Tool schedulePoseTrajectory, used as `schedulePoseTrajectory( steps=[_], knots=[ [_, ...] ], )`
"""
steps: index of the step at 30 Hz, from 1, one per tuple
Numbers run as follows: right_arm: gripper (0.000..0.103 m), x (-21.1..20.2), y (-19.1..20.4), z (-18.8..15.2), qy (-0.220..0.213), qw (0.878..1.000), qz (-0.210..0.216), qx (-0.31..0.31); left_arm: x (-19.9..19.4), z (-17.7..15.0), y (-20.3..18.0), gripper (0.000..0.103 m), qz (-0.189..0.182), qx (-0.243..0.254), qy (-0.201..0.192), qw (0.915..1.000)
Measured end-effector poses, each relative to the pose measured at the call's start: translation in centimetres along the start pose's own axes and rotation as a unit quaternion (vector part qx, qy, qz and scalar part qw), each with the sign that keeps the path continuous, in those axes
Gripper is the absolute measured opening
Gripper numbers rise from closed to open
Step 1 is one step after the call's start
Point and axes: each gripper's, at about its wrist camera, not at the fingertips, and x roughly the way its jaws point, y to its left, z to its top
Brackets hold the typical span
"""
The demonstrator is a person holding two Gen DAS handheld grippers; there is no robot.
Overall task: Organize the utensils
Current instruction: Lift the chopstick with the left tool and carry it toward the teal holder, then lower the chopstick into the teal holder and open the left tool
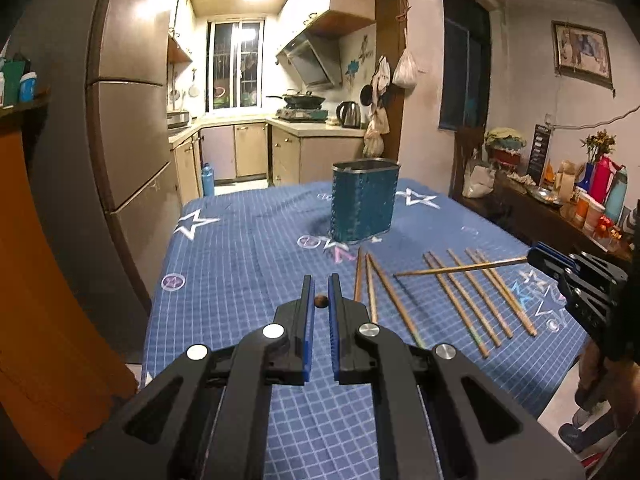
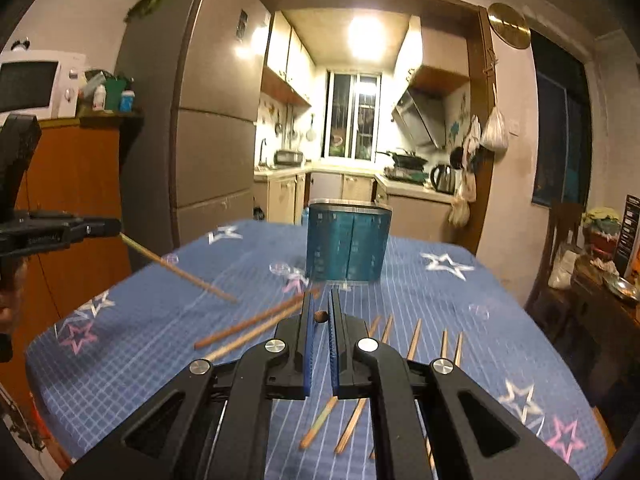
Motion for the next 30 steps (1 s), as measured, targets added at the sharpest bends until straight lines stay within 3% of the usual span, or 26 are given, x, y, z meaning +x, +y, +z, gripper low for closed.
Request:
schedulePoseTrajectory(
  steps=[11, 21, 30],
  knots=[
    [0.008, 3.3, -3.1, 5.4, -0.010, 0.998, 0.050, 0.023, 2.6, 4.3, 0.1, 0.005, -0.054, -0.035, 0.002, 0.9979],
    [0.008, 6.1, -4.1, 8.1, 0.003, 0.996, 0.078, 0.034, 3.5, 6.4, -0.9, 0.005, -0.037, -0.021, -0.010, 0.9990],
    [0.008, 7.2, -4.9, 11.0, -0.010, 0.996, 0.083, 0.034, 2.6, 10.0, -1.9, 0.005, -0.026, 0.000, -0.043, 0.9987]
  ],
)
